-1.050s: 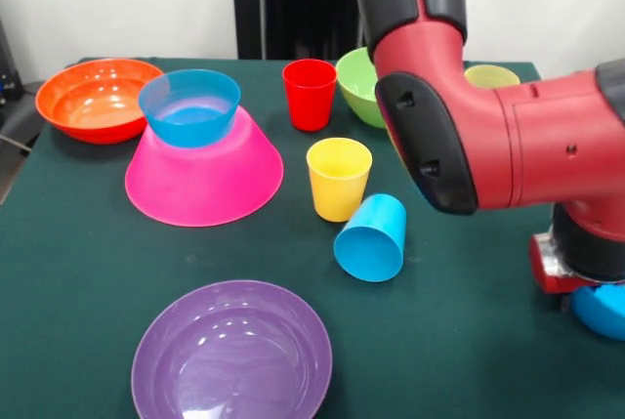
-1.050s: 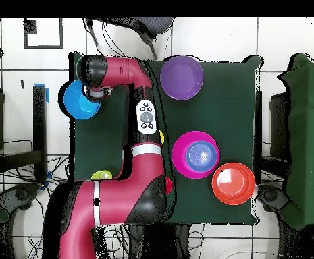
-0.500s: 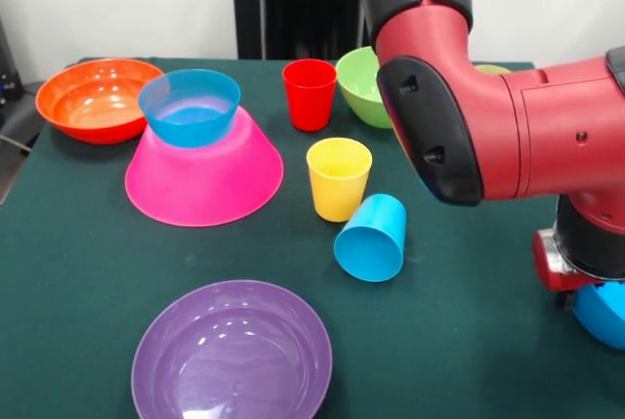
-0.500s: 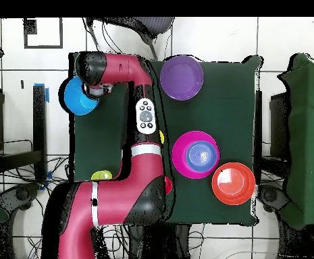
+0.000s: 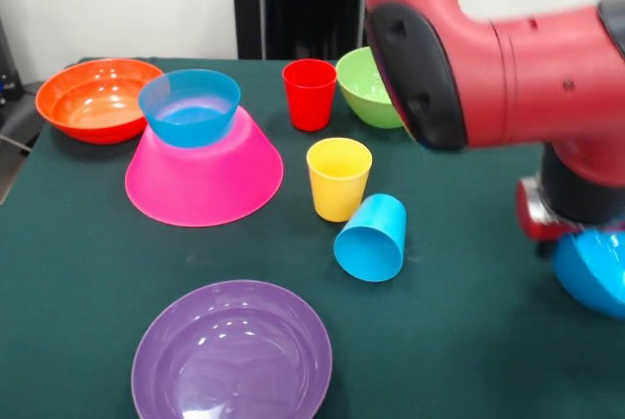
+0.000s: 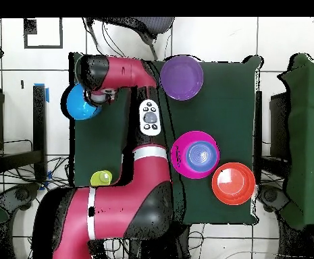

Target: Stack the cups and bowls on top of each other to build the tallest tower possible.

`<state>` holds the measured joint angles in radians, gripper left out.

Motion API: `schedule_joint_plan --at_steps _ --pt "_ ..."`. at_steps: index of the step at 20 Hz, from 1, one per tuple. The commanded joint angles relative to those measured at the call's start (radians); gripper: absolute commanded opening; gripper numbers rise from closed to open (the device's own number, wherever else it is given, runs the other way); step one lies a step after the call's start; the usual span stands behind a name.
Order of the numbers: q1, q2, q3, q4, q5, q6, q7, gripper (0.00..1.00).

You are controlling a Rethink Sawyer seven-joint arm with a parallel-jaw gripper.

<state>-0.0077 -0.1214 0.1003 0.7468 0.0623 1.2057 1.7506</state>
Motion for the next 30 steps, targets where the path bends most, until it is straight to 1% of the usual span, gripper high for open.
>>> schedule_joint_plan --at_steps 1,2,3,8,9,13,16,18,21,23,24,25,27,30 --pt "-0.098 -0.369 -0.015 0.477 -0.043 -0.066 -0.206 0.00" --pt "-0.109 -0.402 -0.016 0.503 -0.064 -0.071 -0.249 0.00" --pt "-0.132 -0.430 -0.003 0.538 -0.067 -0.104 -0.268 0.00" --pt "-0.233 -0.537 0.047 0.651 -0.087 -0.102 -0.353 0.00" --pt "-0.251 -0.542 0.053 0.653 -0.104 -0.091 -0.369 0.00" --pt "-0.337 -0.577 0.089 0.701 -0.147 -0.103 -0.432 0.00" --pt "-0.424 -0.614 0.131 0.749 -0.158 -0.135 -0.493 0.00" --pt "-0.492 -0.638 0.158 0.781 -0.171 -0.132 -0.557 0.00" --pt "-0.596 -0.652 0.194 0.813 -0.209 -0.148 -0.651 0.00" --pt "-0.644 -0.654 0.216 0.854 -0.244 -0.204 -0.676 0.00" --pt "-0.650 -0.654 0.218 0.864 -0.270 -0.228 -0.672 0.00" --pt "-0.653 -0.652 0.222 0.869 -0.279 -0.243 -0.652 0.00" --pt "-0.664 -0.641 0.239 0.860 -0.298 -0.235 -0.647 0.00" --pt "-0.709 -0.627 0.278 0.861 -0.307 -0.235 -0.690 0.00"
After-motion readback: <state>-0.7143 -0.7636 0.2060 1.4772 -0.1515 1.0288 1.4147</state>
